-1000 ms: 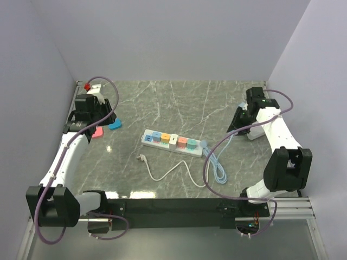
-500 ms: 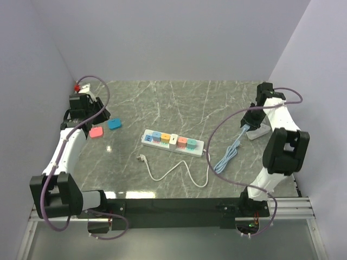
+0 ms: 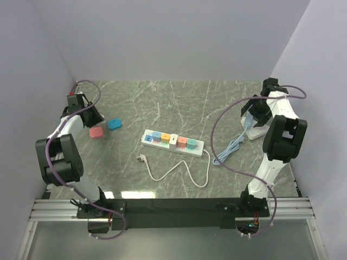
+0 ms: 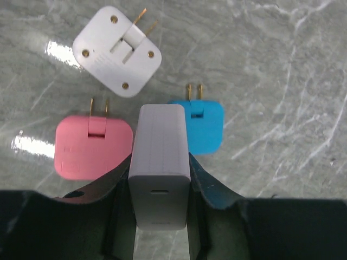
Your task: Pull the plug off the socket
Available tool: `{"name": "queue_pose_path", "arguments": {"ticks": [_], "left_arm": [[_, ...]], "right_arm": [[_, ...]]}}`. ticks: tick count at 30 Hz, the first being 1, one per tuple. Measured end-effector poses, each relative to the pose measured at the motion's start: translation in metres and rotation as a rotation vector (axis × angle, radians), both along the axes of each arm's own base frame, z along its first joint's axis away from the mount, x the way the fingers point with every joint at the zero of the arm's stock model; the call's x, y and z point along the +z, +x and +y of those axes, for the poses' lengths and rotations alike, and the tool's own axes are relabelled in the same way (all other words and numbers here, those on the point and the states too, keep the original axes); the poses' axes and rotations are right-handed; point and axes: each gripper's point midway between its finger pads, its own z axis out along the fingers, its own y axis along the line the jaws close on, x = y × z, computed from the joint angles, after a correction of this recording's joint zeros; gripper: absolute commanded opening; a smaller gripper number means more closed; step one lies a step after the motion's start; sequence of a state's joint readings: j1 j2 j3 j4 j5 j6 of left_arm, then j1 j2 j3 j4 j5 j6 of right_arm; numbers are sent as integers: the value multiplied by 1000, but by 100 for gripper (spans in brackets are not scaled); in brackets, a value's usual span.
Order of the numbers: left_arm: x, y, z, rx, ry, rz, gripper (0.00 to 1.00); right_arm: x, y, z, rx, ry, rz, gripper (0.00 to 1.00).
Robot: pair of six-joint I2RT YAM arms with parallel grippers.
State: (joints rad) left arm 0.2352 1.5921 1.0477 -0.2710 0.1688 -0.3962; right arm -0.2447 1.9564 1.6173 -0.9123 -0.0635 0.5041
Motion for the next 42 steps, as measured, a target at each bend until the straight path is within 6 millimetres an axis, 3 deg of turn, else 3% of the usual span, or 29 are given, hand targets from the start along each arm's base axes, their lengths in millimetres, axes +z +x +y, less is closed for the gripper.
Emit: {"name": "queue_pose_path", "arguments": {"ticks": [6,9,12,13,18,20,24,27,29,32,34,35,36,39,40,42], "left_arm": [[-11,24,9,23,-15,2,1],[-20,31,13,40,-33,8,1],[-39,31,18,60,-55,42,6],[-45,31,18,64,-66,54,18],[-44,34,22,83,-79,44,49],[-45,34,23,92,-76,44,66],[-45,32,26,118,-79,54,78],[-41,29,28,131,-72,56,99],[-32,26,29,140,-70,48,99],[-8,21,27,145,-70,8,99],[13,17,24,140,-72,-37,90],[24,15,22,137,-75,-62,82],[37,11,17,125,-84,-91,54],[63,-4,-4,82,-142,-162,7],[66,-10,-12,67,-164,-171,1],[67,-24,-38,6,-200,-175,1]], "right_arm": [[14,-7,10,20,15,-50,89],[34,-22,22,41,17,-96,90],[66,-32,46,103,20,-181,90],[78,-34,53,125,17,-218,91],[110,-48,106,280,60,-332,92],[109,-54,123,337,79,-333,92],[96,-64,157,452,114,-302,92],[84,-71,180,532,137,-273,90],[78,-72,191,569,143,-261,85],[66,-69,205,612,150,-242,69],[54,-66,211,631,153,-219,43],[47,-64,214,636,157,-205,26],[40,-62,215,635,160,-189,0],[18,-55,218,613,172,-139,0],[10,-53,219,608,173,-120,0],[-5,-47,220,599,168,-86,0]]}}
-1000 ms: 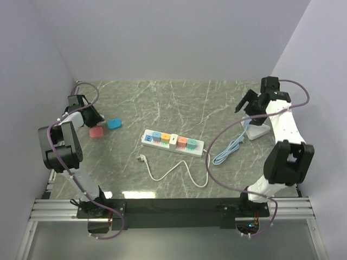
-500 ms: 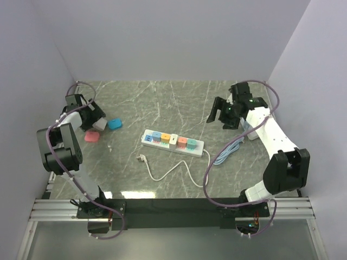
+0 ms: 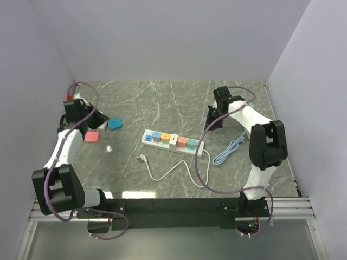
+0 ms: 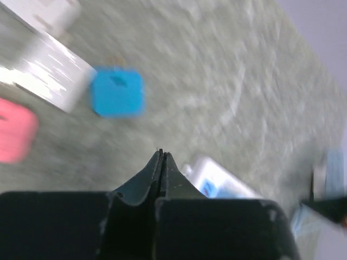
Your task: Pull the plug off the socket
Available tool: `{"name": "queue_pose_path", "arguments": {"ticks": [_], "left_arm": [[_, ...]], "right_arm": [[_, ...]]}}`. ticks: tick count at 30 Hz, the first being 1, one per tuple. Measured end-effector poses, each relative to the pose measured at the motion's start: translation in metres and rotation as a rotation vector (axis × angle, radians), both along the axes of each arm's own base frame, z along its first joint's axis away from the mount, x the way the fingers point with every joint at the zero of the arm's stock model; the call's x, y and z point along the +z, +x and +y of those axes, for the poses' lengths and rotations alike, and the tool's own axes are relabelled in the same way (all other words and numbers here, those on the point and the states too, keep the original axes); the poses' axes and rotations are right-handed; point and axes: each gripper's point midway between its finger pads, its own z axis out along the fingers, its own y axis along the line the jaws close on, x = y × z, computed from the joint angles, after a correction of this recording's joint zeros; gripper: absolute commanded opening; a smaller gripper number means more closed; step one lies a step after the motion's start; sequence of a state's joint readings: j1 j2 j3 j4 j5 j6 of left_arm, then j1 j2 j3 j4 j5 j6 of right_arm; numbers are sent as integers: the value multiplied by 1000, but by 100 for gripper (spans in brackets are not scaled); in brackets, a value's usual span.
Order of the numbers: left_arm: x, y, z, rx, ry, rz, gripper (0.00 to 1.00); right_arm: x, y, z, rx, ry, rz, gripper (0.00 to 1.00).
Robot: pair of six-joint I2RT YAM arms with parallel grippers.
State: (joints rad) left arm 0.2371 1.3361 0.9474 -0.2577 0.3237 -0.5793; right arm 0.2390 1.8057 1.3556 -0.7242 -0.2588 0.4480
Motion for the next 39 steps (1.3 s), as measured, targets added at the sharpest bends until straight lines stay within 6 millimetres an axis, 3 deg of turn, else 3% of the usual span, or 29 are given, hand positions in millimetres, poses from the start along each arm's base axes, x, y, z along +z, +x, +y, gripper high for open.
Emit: {"name": "queue_pose_path", "arguments": {"ticks": [3,8,11,16,22,27,39], "left_arm": [[-15,-22,-49,-114,-59,35,1],[-62,-70,-124,-274,-158,170,1],[-80,-93,-154,-329,-196,233,1],[-95,-101,-193,-406,-218,272,1],[-125,-90,-208,-411,-203,344,1],[-144,-80,-210,-413,-177,377,1],[-140,-28,-228,-453,-161,322,1]], "right_arm": [[-16,7,1,-5,-11,27,0],[-31,7,3,-1,-17,57,0],[-39,5,8,12,-17,74,0],[-45,-3,21,50,-2,79,0],[-65,-35,32,97,7,148,0],[-66,-53,45,143,30,160,0],[-60,-127,109,327,148,222,0]]}}
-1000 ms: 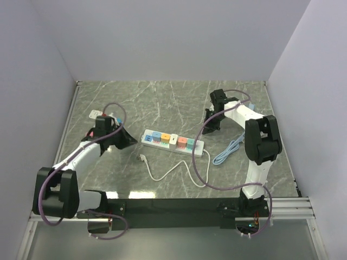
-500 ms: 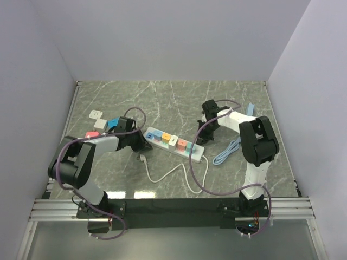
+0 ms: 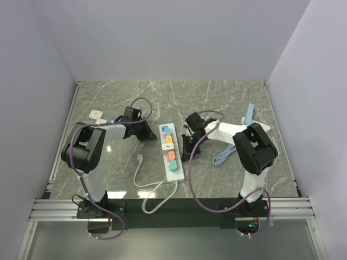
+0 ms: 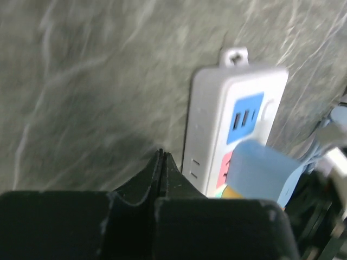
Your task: Pull the plug off the socket
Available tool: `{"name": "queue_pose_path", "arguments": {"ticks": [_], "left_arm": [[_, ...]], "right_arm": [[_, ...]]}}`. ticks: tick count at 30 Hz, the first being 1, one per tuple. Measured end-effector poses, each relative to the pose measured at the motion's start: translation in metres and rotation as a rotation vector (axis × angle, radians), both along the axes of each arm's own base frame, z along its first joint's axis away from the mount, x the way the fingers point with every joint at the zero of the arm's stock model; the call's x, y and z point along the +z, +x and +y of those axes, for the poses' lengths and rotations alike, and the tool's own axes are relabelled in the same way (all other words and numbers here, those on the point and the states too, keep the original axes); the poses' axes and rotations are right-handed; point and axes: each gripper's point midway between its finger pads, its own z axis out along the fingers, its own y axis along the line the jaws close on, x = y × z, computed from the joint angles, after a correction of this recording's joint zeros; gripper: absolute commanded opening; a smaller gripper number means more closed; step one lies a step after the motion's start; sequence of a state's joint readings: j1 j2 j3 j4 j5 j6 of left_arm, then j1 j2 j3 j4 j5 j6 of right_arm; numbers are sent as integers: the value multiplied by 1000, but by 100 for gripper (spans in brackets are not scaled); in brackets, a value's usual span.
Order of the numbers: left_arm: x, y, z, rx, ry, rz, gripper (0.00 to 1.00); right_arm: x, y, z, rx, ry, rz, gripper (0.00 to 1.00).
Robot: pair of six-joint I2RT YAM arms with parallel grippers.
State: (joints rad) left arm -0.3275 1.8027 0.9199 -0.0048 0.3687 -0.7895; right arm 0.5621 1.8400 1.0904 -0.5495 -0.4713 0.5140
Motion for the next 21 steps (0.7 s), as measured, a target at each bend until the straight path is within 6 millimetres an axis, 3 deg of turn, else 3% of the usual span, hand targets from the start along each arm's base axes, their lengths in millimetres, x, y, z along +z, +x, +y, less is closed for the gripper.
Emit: {"name": "queue_pose_path", "arguments": {"ticks": [4,9,10,13,14,15,17,21], "left_arm": [[6,16,-9,-21,-19,-24,1],[12,29,-20,-56,-48,-45,1],[13,30,-20,-61,-45,-49,1],[19,32,-18,-77,-24,-66,18],[22,31,-16,-81,-10,-70,24],[25,31,-14,-89,7,-79,28],[42,32,-10,-106,38,-103,39],[93,53,-11,-159,95,-208,55]], "right_arm": [[8,-15,21,35,52,21,0],[15,-13,29,32,83,21,1],[16,-11,28,23,73,15,8],[23,-1,24,-8,43,-24,23],[28,3,20,-24,30,-46,40],[35,7,16,-44,18,-71,47],[50,14,8,-73,-1,-120,62],[91,32,-4,-135,-19,-257,76]]}}
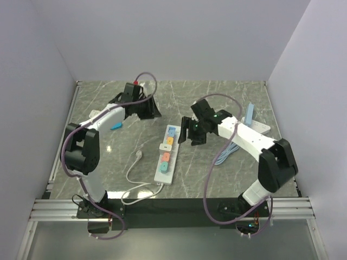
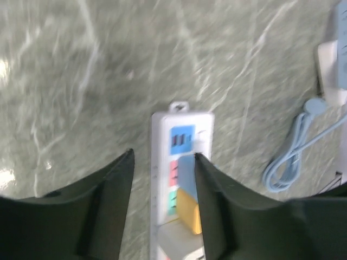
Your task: Pull the plug off the socket
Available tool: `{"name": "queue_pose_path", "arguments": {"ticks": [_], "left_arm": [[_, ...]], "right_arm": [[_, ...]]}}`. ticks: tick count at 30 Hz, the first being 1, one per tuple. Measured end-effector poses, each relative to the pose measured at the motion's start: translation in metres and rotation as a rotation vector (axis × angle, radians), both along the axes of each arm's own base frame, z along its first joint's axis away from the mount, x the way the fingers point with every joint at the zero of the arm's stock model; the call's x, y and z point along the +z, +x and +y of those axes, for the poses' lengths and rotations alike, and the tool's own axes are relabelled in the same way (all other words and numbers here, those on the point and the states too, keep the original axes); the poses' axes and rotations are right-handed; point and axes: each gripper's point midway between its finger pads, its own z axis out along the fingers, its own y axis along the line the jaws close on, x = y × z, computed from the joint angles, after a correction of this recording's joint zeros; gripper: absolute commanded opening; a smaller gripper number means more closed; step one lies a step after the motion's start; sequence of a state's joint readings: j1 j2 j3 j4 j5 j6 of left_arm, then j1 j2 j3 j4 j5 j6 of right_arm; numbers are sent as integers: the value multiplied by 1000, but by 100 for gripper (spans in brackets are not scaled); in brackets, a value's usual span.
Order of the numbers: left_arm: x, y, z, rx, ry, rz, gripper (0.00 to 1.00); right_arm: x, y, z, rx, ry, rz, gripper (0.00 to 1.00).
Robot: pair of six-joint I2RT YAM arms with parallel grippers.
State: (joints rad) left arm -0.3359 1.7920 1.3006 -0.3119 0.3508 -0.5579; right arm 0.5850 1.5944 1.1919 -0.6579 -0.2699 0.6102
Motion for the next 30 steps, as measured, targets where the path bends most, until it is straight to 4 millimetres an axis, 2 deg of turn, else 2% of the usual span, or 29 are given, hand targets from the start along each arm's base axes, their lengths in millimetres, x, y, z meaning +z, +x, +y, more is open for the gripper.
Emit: {"name": "queue_pose_path", "arguments": {"ticks": [3,5,7,13,19,28,30], "left_arm": [[30,10,-7,-42,48,-78,63],[37,6,-15,-78,87,-97,66],[36,-5,-23,-118,134,-94,67],[13,-37,-45,-232,251,-49,74],[-11,-46,-56,-276,358,-24,75],[-37,-58,-76,-328,448,-12,68],[-42,-59,-79,-333,465,-12,62]], "right_arm": [[23,8,-10,-45,-19,-81,81],[30,9,-17,-78,-34,-108,83],[35,8,-24,-115,-41,-129,84],[39,-9,-46,-209,-31,-151,86],[42,-17,-53,-250,-13,-164,87],[32,-20,-59,-281,-22,-149,87],[33,-19,-58,-286,-16,-153,88]]}}
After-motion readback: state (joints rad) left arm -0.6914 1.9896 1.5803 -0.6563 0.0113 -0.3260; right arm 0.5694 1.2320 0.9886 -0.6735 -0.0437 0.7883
